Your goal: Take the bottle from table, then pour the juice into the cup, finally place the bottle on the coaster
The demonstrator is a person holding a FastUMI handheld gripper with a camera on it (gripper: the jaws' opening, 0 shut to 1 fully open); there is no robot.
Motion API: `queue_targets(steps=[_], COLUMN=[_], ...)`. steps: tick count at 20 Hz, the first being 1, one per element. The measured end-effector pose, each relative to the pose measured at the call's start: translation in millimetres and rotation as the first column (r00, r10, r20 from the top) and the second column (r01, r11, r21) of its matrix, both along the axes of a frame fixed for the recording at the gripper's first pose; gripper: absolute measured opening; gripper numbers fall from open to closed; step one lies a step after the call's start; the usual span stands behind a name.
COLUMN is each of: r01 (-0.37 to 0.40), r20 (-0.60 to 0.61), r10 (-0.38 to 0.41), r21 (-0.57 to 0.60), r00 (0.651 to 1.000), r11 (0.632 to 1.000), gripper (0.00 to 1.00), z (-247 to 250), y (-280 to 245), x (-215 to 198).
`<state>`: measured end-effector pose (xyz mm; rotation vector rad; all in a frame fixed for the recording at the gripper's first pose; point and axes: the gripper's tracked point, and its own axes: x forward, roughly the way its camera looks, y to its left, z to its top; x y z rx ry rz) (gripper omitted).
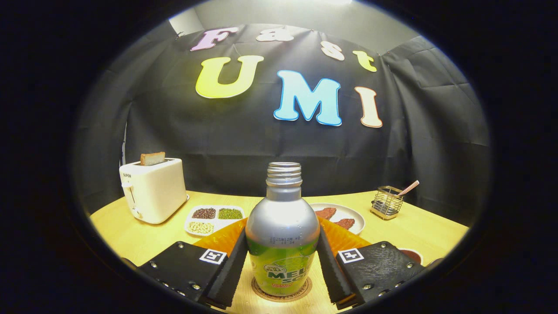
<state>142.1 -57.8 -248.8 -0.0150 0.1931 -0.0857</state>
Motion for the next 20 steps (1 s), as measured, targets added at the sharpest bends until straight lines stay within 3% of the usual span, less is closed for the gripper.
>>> queue_targets(steps=[5, 12, 17, 20], r01=[-0.018, 0.007, 0.003, 0.033], r20=[0.024, 0.048, 0.056, 0.036], r10=[0.019, -0.008, -0.002, -0.032], r21=[-0.048, 0.016, -0.004, -0.033], r00=[1.0, 0.999, 0.998, 0.999], r11=[0.999, 1.0, 1.0, 0.999], gripper=[0.79, 0.79, 0.79, 0.85], z=[-3, -10, -7, -7], y=[3, -4, -1, -8], x=[5, 5, 3, -1])
